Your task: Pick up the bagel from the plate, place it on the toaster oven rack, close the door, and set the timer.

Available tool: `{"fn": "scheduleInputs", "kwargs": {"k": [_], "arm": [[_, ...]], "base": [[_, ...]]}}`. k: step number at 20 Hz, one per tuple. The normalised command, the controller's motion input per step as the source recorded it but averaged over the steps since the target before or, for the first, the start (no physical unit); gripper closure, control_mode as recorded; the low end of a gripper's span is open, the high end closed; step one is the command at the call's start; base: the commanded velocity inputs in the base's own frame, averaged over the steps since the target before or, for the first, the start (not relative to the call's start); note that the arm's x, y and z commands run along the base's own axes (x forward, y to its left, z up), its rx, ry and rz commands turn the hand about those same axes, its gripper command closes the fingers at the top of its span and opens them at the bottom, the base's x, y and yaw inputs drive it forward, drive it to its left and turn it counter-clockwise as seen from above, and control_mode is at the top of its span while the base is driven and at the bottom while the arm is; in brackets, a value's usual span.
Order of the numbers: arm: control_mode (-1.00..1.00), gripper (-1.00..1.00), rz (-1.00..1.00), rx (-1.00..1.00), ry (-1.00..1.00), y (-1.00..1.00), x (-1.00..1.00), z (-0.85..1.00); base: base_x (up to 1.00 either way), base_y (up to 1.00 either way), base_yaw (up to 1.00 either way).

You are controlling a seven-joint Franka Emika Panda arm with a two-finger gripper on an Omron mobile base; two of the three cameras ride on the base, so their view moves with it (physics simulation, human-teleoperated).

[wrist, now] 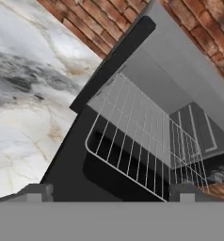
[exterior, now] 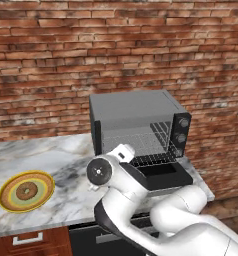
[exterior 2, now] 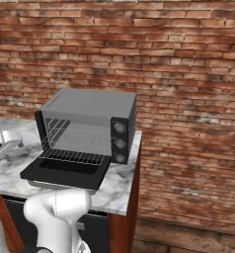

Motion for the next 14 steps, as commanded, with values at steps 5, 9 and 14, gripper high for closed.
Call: {"fn": "scheduleInputs", "kwargs": {"k": [5,9,14], "arm": [[-1.00,-1.00,0.02,0.01,0.16,0.96,-0.14,0.32],[-1.00,-1.00,0.02,0.00,0.12,1.00,0.00,0.00],[-1.00,-1.00,0.00,0.00,0.10,1.00,0.00,-0.06]], "base": [[0.00,0.00,0.00],[0.00,0.00,0.00],[0.00,0.00,0.00]]}}
